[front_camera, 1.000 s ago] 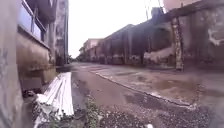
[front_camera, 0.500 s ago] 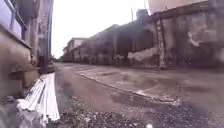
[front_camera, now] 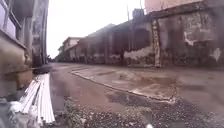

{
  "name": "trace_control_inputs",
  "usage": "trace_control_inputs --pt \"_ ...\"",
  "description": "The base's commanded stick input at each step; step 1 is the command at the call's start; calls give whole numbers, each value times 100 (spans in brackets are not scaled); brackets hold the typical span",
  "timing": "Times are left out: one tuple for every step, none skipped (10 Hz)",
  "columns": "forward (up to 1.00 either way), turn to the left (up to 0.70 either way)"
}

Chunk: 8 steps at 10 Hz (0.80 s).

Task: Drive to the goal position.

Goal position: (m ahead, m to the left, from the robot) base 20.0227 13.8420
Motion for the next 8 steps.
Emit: trace_control_inputs --pt "46 0" --pt "70 1" --pt "70 4" --pt "70 17" --pt "70 0" --pt "70 0" --pt "70 0" --pt "70 0"
